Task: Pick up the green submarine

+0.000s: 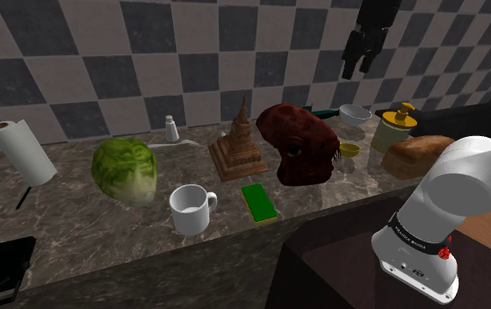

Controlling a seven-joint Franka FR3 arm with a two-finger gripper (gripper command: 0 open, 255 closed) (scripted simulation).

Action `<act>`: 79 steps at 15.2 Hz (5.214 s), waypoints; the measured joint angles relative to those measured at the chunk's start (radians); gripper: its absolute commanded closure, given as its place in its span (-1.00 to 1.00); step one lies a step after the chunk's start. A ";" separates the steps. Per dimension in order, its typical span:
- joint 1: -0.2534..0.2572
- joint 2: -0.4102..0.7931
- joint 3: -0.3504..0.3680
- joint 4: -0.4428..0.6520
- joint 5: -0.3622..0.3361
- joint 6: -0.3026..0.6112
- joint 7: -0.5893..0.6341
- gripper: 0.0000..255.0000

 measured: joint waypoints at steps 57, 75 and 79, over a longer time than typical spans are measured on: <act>-0.133 1.402 -0.438 0.731 -0.037 0.592 -1.493 1.00; -0.124 1.339 -0.451 0.784 -0.053 0.478 -1.504 1.00; -0.126 1.331 -0.453 0.819 -0.054 0.436 -1.510 1.00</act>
